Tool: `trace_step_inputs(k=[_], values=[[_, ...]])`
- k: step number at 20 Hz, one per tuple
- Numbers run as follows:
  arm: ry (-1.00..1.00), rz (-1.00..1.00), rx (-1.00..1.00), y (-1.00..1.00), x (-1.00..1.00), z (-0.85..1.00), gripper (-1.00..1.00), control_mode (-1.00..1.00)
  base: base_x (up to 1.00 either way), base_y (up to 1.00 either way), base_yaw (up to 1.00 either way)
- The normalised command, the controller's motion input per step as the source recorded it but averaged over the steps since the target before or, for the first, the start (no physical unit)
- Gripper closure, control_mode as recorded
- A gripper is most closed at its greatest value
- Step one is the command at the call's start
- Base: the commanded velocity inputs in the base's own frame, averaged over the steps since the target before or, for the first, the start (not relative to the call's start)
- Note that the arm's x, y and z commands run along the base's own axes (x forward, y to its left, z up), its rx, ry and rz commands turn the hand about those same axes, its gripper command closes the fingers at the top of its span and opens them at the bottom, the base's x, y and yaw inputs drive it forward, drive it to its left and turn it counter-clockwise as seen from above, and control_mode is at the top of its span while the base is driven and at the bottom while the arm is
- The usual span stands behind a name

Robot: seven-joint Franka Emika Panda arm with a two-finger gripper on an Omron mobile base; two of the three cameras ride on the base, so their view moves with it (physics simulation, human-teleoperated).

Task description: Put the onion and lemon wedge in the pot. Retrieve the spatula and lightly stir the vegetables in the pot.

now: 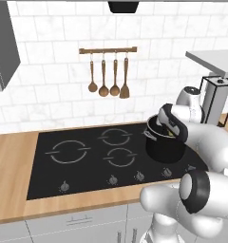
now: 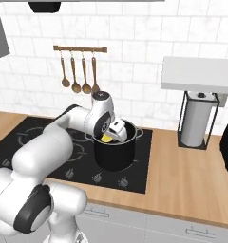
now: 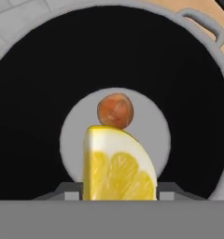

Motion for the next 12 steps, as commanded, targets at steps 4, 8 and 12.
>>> trace_step_inputs(k=[4, 8, 12], values=[[0.0, 0.04, -0.03, 0.02, 0.0, -0.02, -1.0, -1.0, 0.0, 0.0, 0.0], [0.0, 0.02, -0.03, 0.06, 0.0, 0.16, -1.0, -1.0, 0.0, 0.0, 0.0], [0.0, 0.03, 0.0, 0.01, -0.15, 0.7, -1.0, -1.0, 0.0, 0.0, 0.0]])
